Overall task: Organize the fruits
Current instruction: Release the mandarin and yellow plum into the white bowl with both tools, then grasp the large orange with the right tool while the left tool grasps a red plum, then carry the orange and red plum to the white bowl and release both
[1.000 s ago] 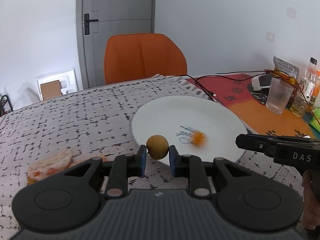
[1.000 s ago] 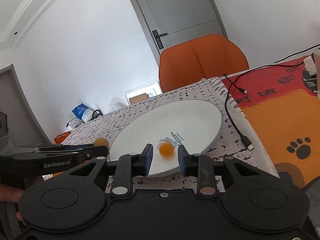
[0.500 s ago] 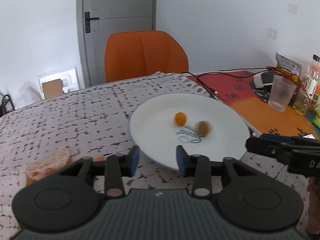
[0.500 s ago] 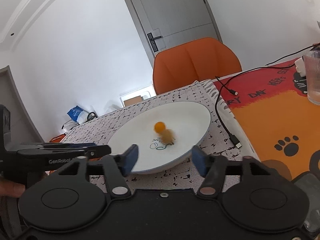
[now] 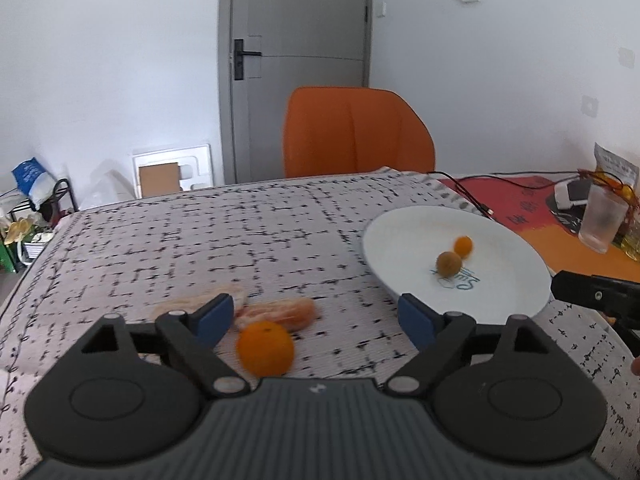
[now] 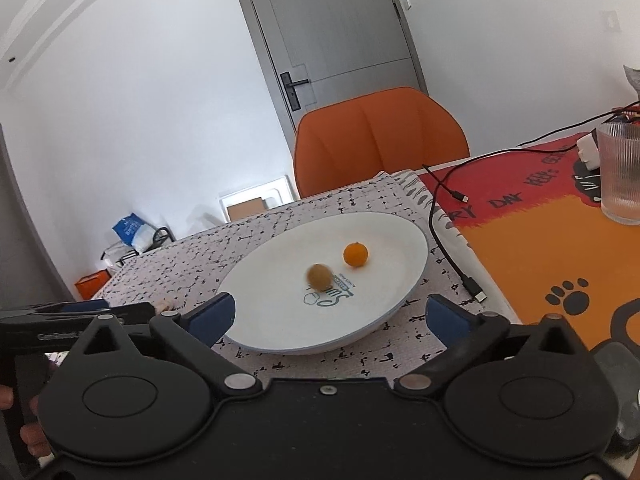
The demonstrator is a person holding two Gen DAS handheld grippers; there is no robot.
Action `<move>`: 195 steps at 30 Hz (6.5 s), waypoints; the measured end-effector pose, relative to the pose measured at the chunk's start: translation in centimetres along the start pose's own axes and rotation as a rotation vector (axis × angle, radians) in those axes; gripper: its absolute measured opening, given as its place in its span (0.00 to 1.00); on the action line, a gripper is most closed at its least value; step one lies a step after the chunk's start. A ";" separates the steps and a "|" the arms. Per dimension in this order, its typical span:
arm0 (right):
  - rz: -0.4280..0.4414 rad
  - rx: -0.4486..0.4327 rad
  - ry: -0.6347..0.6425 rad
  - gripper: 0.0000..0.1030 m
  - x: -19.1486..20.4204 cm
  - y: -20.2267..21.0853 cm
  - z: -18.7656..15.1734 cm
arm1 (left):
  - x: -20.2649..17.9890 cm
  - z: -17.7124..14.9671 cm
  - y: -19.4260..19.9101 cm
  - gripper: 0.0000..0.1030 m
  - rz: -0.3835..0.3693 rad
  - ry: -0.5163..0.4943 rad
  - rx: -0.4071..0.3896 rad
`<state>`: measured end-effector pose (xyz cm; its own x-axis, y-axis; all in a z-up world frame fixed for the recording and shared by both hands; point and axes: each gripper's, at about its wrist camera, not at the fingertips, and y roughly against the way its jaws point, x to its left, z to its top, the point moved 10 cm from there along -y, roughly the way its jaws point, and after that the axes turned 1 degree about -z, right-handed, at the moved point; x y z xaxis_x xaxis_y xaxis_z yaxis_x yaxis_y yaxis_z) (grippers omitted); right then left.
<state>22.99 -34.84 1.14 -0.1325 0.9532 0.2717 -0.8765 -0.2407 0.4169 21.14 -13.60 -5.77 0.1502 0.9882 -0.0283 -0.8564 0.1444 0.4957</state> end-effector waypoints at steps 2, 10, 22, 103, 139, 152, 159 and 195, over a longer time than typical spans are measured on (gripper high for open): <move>-0.006 0.004 0.004 1.00 0.5 0.0 -0.2 | 0.7 -0.1 0.6 0.87 0.008 0.009 -0.012; 0.022 0.045 -0.021 1.00 2.2 -0.5 -0.9 | 3.5 -1.2 2.5 0.88 0.034 0.064 -0.015; 0.074 0.043 0.066 1.00 5.8 -0.2 -1.3 | 6.8 -3.2 4.4 0.88 0.071 0.094 0.010; 0.250 0.286 0.256 0.33 18.2 -9.1 -5.8 | 15.7 -4.4 3.6 0.22 0.060 0.325 0.050; 0.125 0.124 0.123 0.32 7.5 -3.9 -1.0 | 5.0 -0.7 1.1 0.22 -0.051 0.150 0.047; 0.087 0.088 0.076 0.39 3.5 -2.5 -0.9 | -0.5 0.7 -0.8 0.22 -0.111 0.036 0.060; 0.052 0.063 0.047 0.59 0.7 -1.6 -0.6 | -3.3 1.6 -1.8 0.22 -0.133 -0.008 0.057; 0.051 0.062 0.003 1.00 -1.4 -1.1 -1.5 | -5.2 2.0 -2.3 0.83 -0.074 -0.076 0.018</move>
<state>23.44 -35.61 -1.00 -0.1779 0.9398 0.2917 -0.8380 -0.3001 0.4558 23.28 -19.16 -5.01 0.2501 0.9682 0.0002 -0.8328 0.2150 0.5101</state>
